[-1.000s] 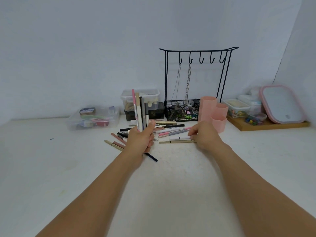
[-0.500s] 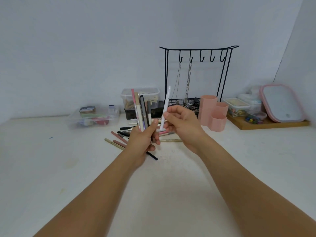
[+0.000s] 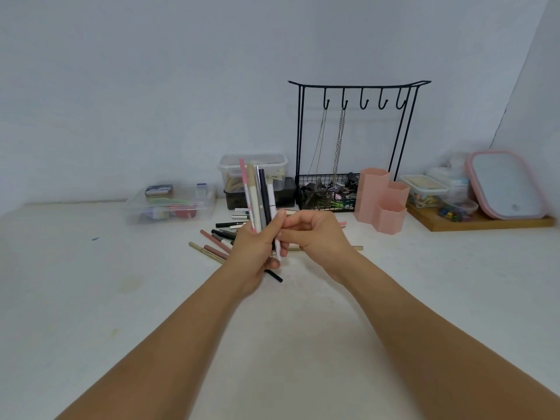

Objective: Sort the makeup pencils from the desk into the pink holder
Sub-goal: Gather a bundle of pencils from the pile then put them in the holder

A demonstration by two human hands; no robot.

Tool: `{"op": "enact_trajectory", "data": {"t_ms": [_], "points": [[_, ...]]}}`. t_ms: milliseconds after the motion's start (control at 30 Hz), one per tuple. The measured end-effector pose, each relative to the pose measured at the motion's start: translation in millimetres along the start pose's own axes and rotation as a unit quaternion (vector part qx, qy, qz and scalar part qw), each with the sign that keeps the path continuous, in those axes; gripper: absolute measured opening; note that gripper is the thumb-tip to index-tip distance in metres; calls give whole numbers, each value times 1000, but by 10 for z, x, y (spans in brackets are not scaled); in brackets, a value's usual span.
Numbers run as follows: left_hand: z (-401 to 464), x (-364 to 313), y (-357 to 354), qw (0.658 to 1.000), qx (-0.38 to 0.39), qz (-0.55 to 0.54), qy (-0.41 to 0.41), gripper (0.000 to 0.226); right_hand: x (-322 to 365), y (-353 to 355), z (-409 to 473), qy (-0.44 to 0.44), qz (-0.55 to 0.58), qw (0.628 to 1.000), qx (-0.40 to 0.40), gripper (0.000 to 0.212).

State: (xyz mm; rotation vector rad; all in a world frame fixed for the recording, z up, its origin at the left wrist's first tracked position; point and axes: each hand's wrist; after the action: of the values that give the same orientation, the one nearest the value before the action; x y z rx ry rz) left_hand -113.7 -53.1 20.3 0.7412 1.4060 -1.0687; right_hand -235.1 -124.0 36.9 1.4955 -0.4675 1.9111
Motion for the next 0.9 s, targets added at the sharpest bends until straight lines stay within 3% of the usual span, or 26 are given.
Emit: {"op": "enact_trajectory", "data": {"t_ms": [100, 167, 233, 333, 533, 767, 900], "points": [[23, -28, 50, 1000, 16, 8, -11, 33, -27, 46, 46, -17, -40, 999, -4, 7], [43, -75, 89, 1000, 16, -1, -19, 29, -90, 150, 83, -18, -143, 987, -68, 12], [50, -107, 97, 999, 22, -24, -17, 31, -190, 304, 101, -9, -315, 941, -126, 21], [40, -118, 89, 998, 31, -56, -8, 31, -325, 500, 93, -53, -461, 878, -115, 30], [59, -101, 64, 999, -4, -48, -6, 26, -396, 542, 98, -119, -502, 855, -57, 32], [72, -92, 94, 999, -9, -34, -9, 29, -360, 708, 105, -169, -453, 860, -161, 27], [47, -92, 71, 1000, -6, -9, -6, 35, -342, 875, 110, -195, -411, 867, -204, 15]]}}
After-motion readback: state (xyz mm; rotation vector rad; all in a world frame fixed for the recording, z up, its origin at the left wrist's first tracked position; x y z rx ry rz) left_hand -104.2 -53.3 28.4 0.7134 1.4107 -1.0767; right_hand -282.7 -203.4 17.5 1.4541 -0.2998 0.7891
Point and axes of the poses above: each hand's wrist, its own z-axis towards the middle knuckle, its own y-axis out of the back of the hand, x = y × z, and after that the axes turned 6 degrees about x, right-handed
